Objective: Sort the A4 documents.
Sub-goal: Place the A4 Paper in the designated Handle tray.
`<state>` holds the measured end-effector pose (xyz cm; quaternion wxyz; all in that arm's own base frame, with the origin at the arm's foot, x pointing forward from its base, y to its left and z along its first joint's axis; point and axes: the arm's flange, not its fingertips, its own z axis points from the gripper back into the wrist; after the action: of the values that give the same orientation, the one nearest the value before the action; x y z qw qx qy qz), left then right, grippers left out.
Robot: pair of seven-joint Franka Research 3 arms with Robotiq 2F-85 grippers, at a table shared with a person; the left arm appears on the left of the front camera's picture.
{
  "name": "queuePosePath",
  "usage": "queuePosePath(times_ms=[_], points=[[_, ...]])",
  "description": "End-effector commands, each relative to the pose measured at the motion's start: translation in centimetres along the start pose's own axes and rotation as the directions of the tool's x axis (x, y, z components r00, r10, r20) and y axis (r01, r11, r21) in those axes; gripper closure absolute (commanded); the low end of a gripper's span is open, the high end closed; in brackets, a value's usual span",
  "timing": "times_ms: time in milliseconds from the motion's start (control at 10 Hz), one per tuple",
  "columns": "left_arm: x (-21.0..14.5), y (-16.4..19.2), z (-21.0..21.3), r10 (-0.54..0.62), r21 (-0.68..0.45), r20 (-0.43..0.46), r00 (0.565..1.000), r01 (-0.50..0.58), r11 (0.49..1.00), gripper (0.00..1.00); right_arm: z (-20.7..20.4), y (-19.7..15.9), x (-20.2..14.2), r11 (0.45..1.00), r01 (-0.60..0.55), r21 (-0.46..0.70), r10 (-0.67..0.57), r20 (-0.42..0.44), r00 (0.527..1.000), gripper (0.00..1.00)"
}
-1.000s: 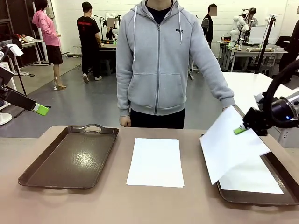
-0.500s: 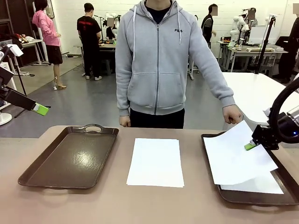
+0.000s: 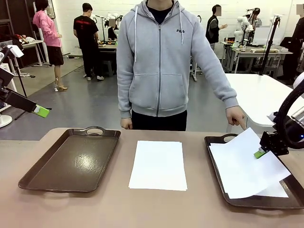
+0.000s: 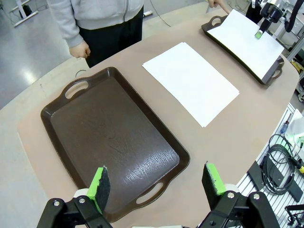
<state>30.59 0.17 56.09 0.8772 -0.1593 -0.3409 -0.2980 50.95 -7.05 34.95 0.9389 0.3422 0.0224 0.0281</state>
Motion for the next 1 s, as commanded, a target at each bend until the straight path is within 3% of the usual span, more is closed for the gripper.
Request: queuePosePath(times_ms=[0, 900], points=[[0.0, 0.0, -0.1, 0.0, 0.003, -0.002, 1.0, 0.0, 1.0, 0.0, -0.3, 0.3, 0.9, 1.0, 0.005, -0.025, -0.005, -0.015, 1.0, 0.99], [0.0, 0.0, -0.1, 0.0, 0.003, -0.002, 1.0, 0.0, 1.0, 0.0, -2.1, -1.8, 1.0, 0.996, 0.031, -0.089, -0.027, 0.047, 0.999, 0.99]])
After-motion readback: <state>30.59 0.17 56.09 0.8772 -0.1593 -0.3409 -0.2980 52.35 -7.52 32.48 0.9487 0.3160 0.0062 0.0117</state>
